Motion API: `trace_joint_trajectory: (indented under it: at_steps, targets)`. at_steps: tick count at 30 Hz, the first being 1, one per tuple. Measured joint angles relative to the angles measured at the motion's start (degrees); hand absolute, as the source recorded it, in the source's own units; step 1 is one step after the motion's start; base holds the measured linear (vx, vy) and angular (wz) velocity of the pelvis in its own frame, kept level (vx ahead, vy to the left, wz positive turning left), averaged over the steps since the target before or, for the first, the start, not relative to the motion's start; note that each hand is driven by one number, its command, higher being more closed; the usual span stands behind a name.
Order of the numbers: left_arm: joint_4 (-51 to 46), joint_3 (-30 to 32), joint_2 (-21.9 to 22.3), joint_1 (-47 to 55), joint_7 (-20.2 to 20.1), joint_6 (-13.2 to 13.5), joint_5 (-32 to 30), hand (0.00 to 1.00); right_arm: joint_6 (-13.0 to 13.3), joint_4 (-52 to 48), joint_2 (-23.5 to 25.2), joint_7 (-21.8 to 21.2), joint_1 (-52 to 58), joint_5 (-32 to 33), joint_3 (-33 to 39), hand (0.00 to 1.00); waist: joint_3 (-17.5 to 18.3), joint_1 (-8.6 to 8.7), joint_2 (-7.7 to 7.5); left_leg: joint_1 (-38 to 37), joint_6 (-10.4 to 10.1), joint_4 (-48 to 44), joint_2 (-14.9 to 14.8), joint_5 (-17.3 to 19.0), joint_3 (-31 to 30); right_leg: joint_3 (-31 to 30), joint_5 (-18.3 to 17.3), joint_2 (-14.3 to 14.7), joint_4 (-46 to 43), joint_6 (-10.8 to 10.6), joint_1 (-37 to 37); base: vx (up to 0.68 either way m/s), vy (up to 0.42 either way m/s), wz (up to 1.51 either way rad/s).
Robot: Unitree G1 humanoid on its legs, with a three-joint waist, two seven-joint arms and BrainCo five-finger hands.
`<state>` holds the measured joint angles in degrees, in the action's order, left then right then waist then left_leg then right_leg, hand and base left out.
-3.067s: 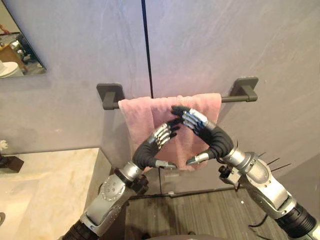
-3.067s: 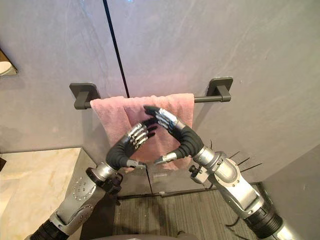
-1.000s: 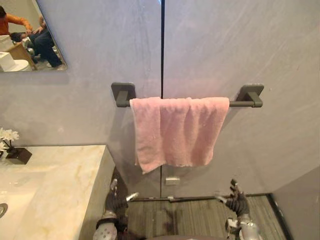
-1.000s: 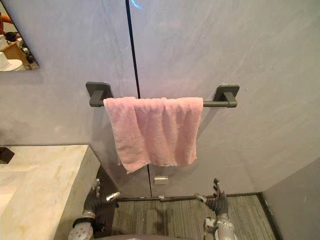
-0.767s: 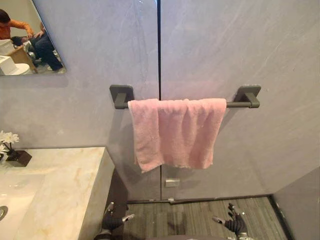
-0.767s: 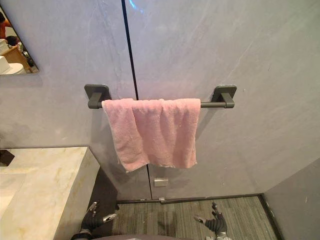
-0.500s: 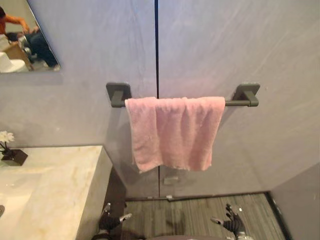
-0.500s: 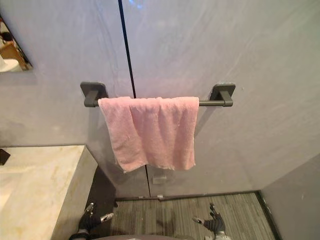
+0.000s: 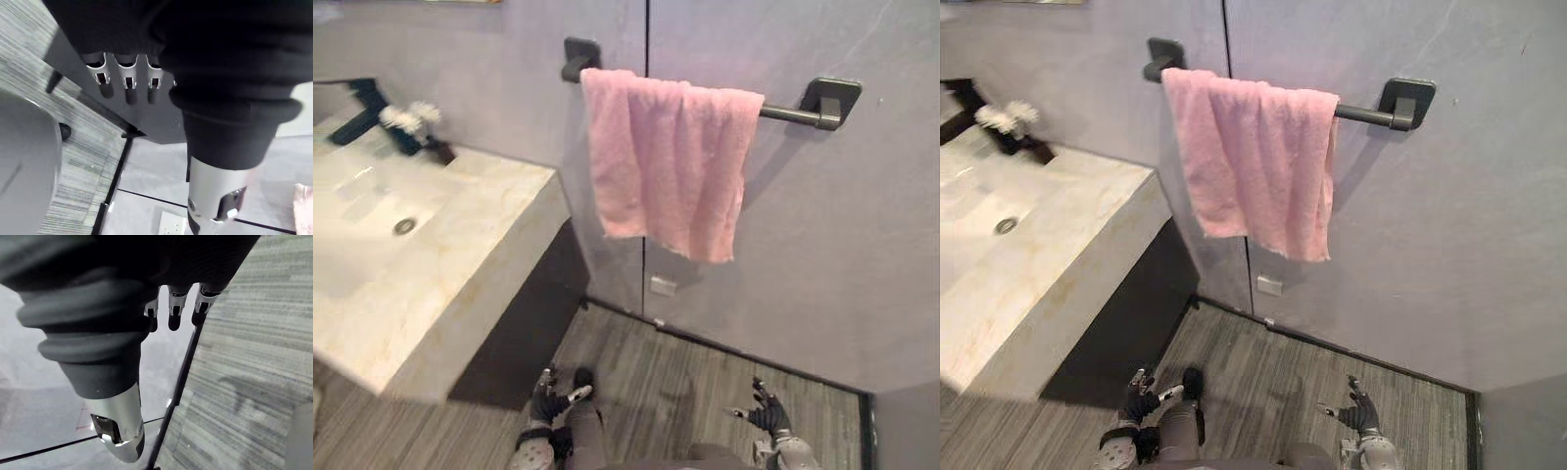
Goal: Organize washtable
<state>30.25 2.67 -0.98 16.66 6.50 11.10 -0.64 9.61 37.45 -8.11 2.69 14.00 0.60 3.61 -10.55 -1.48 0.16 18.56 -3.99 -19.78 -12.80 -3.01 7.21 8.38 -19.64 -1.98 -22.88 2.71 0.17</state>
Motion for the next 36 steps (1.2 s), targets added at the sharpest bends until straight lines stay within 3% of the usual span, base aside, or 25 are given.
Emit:
trace_joint_trajectory:
  at_steps: [2, 5, 6, 7, 8, 10, 13, 18, 24, 26, 27, 28, 29, 30, 33, 35, 36]
  targets:
    - [-1.7, 0.0, -0.4, -0.5, 0.0, 0.1, 0.0, 0.00, 0.0, 0.1, 0.0, 0.0, 0.0, 0.5, 0.3, 0.00, 0.2, 0.59, 0.10, -3.1, 1.4, -9.5, -2.2, 5.7, 4.6, 4.7, 4.3, -0.3, 4.7, 0.2, 0.3, -0.24, -0.071, 1.09]
    - [-0.6, -0.3, -0.7, -2.9, -0.1, 0.1, -0.1, 0.00, 0.1, 2.5, 0.6, -0.1, -0.6, 1.2, 3.1, 0.00, 0.5, 1.09, 0.43, -13.6, 1.2, -7.5, -4.3, 9.7, 8.4, 11.6, 7.4, -1.5, 7.7, 0.1, 0.3, -0.17, 0.025, 1.11]
    - [-0.2, -0.7, -0.8, -3.7, -0.1, 0.1, -0.1, 0.00, 0.1, 3.1, 0.8, -0.1, -1.0, 1.3, 3.6, 0.00, 0.5, 1.62, 0.41, -15.3, 1.0, -5.6, -4.2, 9.7, 8.9, 12.8, 7.6, -1.8, 8.0, -0.2, 0.3, -0.18, 0.105, 1.64]
    - [-0.1, -1.1, -1.0, -4.6, -0.2, 0.1, -0.1, 0.00, 0.0, 4.5, 0.9, -0.1, -1.6, 1.7, 4.5, 0.00, 1.0, 3.04, 1.00, -19.7, -0.1, 2.2, -4.1, 8.2, 10.6, 15.7, 8.6, -2.1, 9.2, -1.2, 0.3, -0.17, 0.176, 1.56]
    - [0.4, -1.3, -1.3, -5.4, -0.2, 0.1, -0.2, 0.00, 0.0, 4.6, 0.8, 0.0, -2.5, 1.8, 6.1, 0.00, 2.1, 4.12, 2.75, -23.4, -4.4, 13.6, -2.6, 5.7, 10.3, 17.6, 10.3, -1.8, 11.0, -2.2, -0.5, -0.17, 0.221, 1.36]
    - [1.6, -1.8, -3.7, -6.3, -0.2, 0.1, -0.4, 0.00, 0.2, 6.5, 1.4, 0.2, -4.4, 2.1, 6.5, 0.00, 2.2, 3.53, 2.56, -24.3, -4.7, 19.1, -1.6, 5.5, 10.1, 17.9, 13.1, -1.1, 13.6, -3.1, -0.8, -0.16, 0.245, 0.45]
    - [3.2, -1.9, -7.8, -4.5, -0.2, -0.5, -1.4, 0.00, 0.0, 8.4, 3.9, 0.4, -4.7, 2.2, 7.1, 0.00, 3.2, 3.53, 0.56, -23.4, -3.8, 18.2, 1.0, 5.4, 9.9, 16.4, 16.7, -2.8, 17.5, -4.6, 0.8, -0.15, 0.210, 0.04]
    - [5.4, 0.2, -8.7, -4.1, -0.2, -0.6, -1.7, 0.00, -0.2, 8.7, 3.8, 0.5, -3.3, 2.1, 7.1, 0.00, 3.6, 3.77, 0.14, -22.0, -1.1, 18.1, 4.7, 5.0, 6.7, 10.2, 16.7, -4.3, 18.0, -5.8, 0.8, -0.12, 0.117, 0.32]
    - [5.9, 3.3, -5.3, -3.3, 0.1, -0.5, 1.4, 0.00, -1.2, 8.7, 3.8, 1.0, -3.5, 2.1, 6.3, 0.00, 2.6, 2.88, 0.84, -15.6, 1.3, 15.4, 8.2, 4.8, -2.4, 12.9, 11.1, -6.6, 13.6, -7.6, -0.1, -0.05, 0.030, 0.99]
    - [5.9, 4.7, -4.9, -2.9, 0.2, -0.6, 3.6, 0.00, -1.1, 8.1, 4.5, 1.1, -3.5, 2.1, 6.1, 0.00, 2.3, 2.37, 0.42, -13.6, 4.2, 14.0, 8.7, 4.5, 0.9, 17.7, 10.2, -9.1, 12.6, -8.2, 1.1, 0.08, 0.051, 1.44]
    - [5.9, 5.6, -4.8, -2.9, 0.2, -0.6, 5.0, 0.00, -1.1, 7.9, 4.9, 1.4, -3.2, 2.1, 6.1, 0.00, 2.0, 2.52, 0.01, -12.7, 6.9, 12.4, 7.2, 5.5, 9.8, 22.0, 10.7, -10.5, 12.5, -8.5, 2.6, 0.11, 0.081, 1.41]
    - [6.0, 6.1, -4.8, -2.8, 0.2, -0.6, 5.5, 0.00, -1.1, 7.6, 5.0, 1.5, -2.9, 2.0, 6.0, 0.00, 2.0, 2.58, 0.01, -12.5, 6.9, 11.3, 6.0, 5.6, 14.4, 24.1, 10.8, -11.1, 12.1, -8.6, 3.4, 0.18, 0.119, 1.73]
    - [6.5, 6.8, -4.8, -2.5, 0.3, -0.6, 6.7, 0.00, -1.1, 6.5, 4.9, 1.8, -3.1, 2.0, 5.8, 0.00, 2.0, 2.83, -0.06, -12.0, 6.3, 9.5, 4.6, 5.5, 22.8, 27.2, 10.8, -12.1, 11.8, -8.6, 4.5, 0.20, 0.151, 1.54]
    - [6.5, 7.0, -4.9, -1.6, 0.8, -0.6, 6.9, 0.00, -1.0, 5.8, 4.8, 2.2, -3.9, 1.6, 5.9, 0.00, 1.9, 3.24, -0.27, -11.5, 5.8, 8.8, 4.7, 5.1, 27.8, 28.6, 10.8, -13.0, 11.5, -8.6, 5.2, 0.26, 0.205, 1.60]
    - [8.7, 7.6, -6.1, -1.1, 1.3, -0.6, 7.3, 0.00, -0.9, 5.5, 4.9, 2.4, -6.6, 0.9, 5.2, 0.00, 0.5, 3.17, -0.83, -12.7, 6.1, 8.6, 5.4, 5.4, 26.0, 27.9, 10.2, -13.9, 7.2, -8.4, 5.4, 0.20, 0.105, 0.82]
    - [10.5, 9.0, -7.0, -1.1, 1.4, -0.7, 7.3, 0.00, -0.7, 5.1, 6.2, 2.3, -7.0, 0.7, 4.4, 0.00, 0.4, 3.29, -1.97, -12.7, 5.8, 7.6, 5.9, 6.1, 25.3, 24.8, 10.5, -12.1, 14.0, -8.9, 6.4, 0.11, -0.038, 0.40]
    - [11.2, 9.0, -7.0, -1.1, 1.4, -0.8, 7.3, 0.00, -0.6, 4.5, 5.9, 2.3, -7.1, 0.5, 4.3, 0.00, 0.1, 3.32, -3.19, -13.0, 4.8, 5.0, 6.0, 9.9, 24.7, 24.2, 12.0, -12.6, 15.5, -10.2, 7.6, 0.13, 0.025, 0.10]
